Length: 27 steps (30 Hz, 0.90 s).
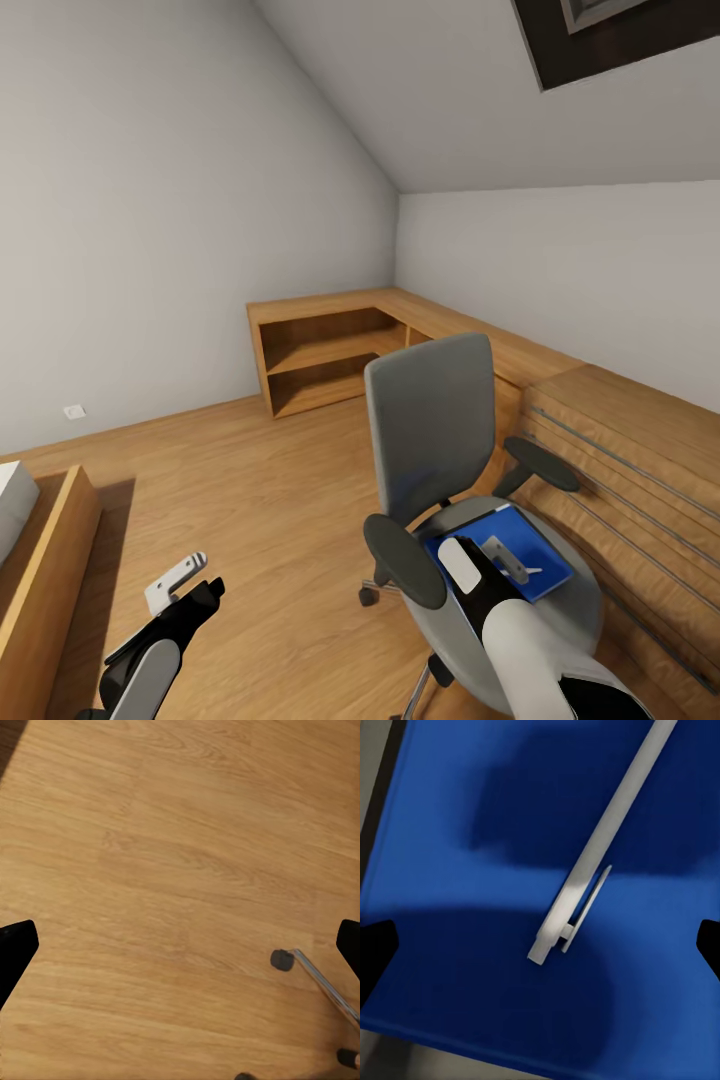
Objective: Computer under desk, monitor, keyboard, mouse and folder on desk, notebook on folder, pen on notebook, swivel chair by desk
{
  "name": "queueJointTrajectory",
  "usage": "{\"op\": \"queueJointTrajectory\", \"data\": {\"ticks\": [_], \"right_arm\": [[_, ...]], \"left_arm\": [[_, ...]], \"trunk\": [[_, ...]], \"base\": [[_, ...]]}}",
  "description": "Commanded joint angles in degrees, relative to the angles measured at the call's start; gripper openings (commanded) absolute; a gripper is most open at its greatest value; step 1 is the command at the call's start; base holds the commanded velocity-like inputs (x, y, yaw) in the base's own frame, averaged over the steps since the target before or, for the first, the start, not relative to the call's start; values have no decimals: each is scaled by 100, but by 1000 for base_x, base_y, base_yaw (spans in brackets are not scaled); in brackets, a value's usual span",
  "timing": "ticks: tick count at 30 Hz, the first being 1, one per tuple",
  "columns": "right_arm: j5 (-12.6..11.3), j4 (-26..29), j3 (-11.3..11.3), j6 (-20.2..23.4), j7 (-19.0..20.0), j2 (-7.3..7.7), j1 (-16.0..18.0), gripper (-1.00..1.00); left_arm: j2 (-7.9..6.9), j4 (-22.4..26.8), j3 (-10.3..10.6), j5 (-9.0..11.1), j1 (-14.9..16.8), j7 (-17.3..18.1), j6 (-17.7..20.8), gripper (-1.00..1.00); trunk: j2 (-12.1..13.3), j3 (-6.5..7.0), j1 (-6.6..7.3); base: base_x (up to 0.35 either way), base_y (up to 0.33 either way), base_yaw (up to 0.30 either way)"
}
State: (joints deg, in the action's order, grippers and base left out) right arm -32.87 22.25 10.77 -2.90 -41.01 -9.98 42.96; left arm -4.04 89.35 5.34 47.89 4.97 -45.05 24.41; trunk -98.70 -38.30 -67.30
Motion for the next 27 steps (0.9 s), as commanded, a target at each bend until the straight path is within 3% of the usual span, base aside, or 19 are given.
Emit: {"op": "queueJointTrajectory", "data": {"ticks": [1, 27], "right_arm": [[-50, 8, 1, -29, -12, -2, 2, 100], [-59, 8, 22, -3, -21, -2, 2, 100]], "left_arm": [[-6, 7, 10, 31, 4, -44, 14, 100], [-1, -23, 12, 39, 4, -34, 14, 100]], "trunk": [[-3, -6, 0], [-3, -6, 0]], "base": [[0, 0, 0], [29, -31, 0]]}}
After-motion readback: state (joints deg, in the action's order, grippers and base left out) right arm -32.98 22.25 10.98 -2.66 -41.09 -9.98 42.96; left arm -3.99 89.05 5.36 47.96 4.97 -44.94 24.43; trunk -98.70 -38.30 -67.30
